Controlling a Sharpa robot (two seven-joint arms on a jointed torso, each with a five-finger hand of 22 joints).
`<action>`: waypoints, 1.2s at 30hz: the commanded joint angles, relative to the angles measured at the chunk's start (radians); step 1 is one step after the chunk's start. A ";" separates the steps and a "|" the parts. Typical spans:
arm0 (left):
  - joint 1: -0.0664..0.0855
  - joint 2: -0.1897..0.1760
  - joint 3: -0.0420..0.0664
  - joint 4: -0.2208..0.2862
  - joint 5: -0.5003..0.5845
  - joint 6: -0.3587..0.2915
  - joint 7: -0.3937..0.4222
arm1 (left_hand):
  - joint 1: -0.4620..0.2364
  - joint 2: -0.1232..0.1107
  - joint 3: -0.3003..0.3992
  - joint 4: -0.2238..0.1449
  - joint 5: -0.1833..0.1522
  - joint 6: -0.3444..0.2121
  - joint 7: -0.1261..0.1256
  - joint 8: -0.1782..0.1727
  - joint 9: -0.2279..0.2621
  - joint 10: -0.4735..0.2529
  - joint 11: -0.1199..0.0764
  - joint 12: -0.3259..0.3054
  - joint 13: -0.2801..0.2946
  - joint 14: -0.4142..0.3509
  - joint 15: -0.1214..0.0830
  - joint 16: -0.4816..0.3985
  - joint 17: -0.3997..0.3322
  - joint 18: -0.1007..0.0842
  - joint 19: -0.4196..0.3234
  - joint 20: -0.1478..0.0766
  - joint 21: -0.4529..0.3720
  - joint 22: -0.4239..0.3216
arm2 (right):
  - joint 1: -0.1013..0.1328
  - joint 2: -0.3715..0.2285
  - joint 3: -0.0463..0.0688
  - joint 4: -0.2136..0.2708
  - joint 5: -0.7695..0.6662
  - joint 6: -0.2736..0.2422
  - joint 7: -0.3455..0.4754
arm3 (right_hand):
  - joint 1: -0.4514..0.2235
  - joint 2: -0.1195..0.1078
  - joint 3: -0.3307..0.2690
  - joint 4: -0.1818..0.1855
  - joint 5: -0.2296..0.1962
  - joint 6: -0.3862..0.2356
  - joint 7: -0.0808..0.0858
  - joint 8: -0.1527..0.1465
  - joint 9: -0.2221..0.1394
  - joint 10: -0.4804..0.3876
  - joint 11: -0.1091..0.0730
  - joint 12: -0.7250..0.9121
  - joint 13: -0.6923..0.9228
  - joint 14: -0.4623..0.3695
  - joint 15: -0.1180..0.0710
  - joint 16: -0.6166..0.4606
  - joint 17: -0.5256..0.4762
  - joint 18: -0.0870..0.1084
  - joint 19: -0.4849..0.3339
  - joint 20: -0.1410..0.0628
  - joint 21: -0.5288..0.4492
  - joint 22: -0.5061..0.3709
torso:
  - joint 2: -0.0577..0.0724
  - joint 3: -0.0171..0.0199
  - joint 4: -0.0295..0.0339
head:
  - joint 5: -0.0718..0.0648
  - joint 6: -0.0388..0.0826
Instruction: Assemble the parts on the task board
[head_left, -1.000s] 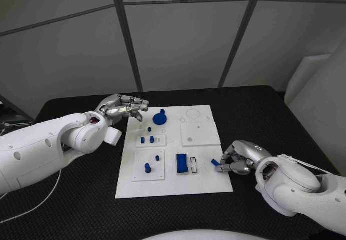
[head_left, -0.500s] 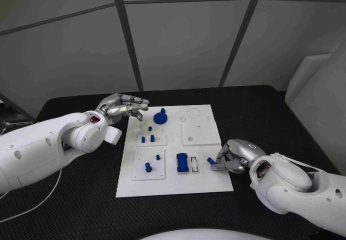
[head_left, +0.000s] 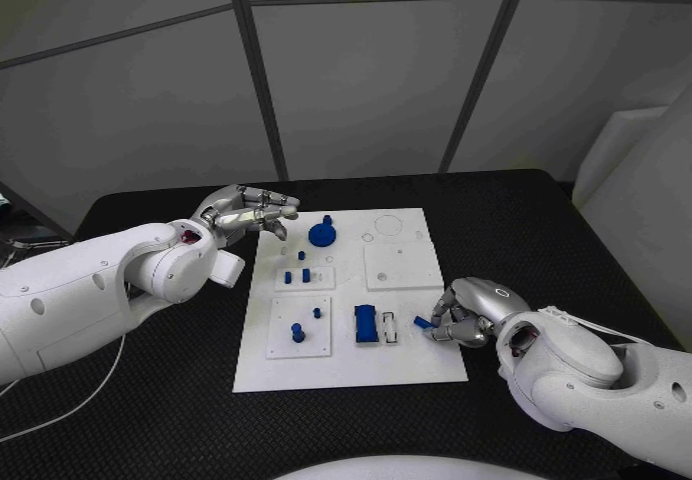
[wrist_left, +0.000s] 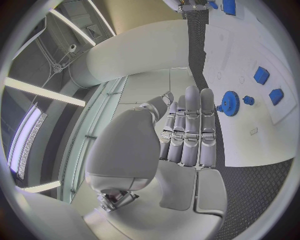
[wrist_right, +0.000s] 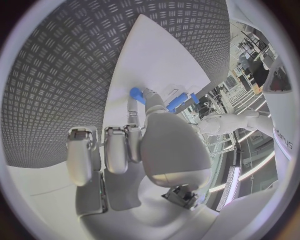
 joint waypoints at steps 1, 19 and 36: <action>0.001 0.000 0.001 0.003 0.005 0.008 0.006 | -0.006 0.005 -0.004 0.001 -0.006 -0.004 0.002 -0.005 0.001 -0.004 -0.001 -0.004 0.001 0.004 0.003 -0.004 0.000 -0.005 0.006 0.005 -0.006 -0.001 | -0.007 -0.001 -0.007 0.006 0.120 -0.025 -0.025 | 0.004 0.029 0.001 0.002 0.014 0.003 -0.002 0.006 0.000 0.056 -0.005 0.007 0.149 0.072 -0.008 0.007 0.111 -0.015 0.105 -0.005 0.003 0.263 | 0.000 -0.0013 0.0014 | -0.002 0.002; 0.001 -0.002 0.001 0.006 0.005 0.007 0.006 | -0.006 0.005 -0.004 0.001 -0.006 -0.004 0.002 -0.005 0.001 -0.004 -0.001 -0.004 0.001 0.004 0.003 -0.004 0.000 -0.005 0.006 0.005 -0.006 -0.001 | -0.006 0.006 -0.006 0.045 0.281 -0.201 0.075 | -0.027 0.029 -0.002 0.013 0.025 0.007 -0.003 0.007 -0.010 0.060 -0.006 0.015 0.155 0.074 -0.008 0.012 0.119 -0.015 0.105 -0.006 0.003 0.263 | 0.002 0.0001 -0.0006 | 0.001 0.005; 0.001 -0.004 0.001 0.010 0.005 0.010 0.004 | -0.003 0.006 -0.003 -0.001 -0.005 -0.005 0.002 -0.005 0.002 -0.005 -0.001 -0.004 0.001 0.005 0.002 -0.005 0.000 -0.004 0.006 0.004 -0.007 -0.002 | -0.005 0.089 -0.006 -0.012 0.382 -0.120 0.072 | -0.086 0.025 -0.015 0.048 0.022 0.015 -0.003 0.009 -0.021 0.060 -0.005 0.014 0.156 0.074 -0.007 0.013 0.120 -0.015 0.105 -0.005 0.003 0.263 | 0.002 -0.0003 -0.0004 | 0.005 0.000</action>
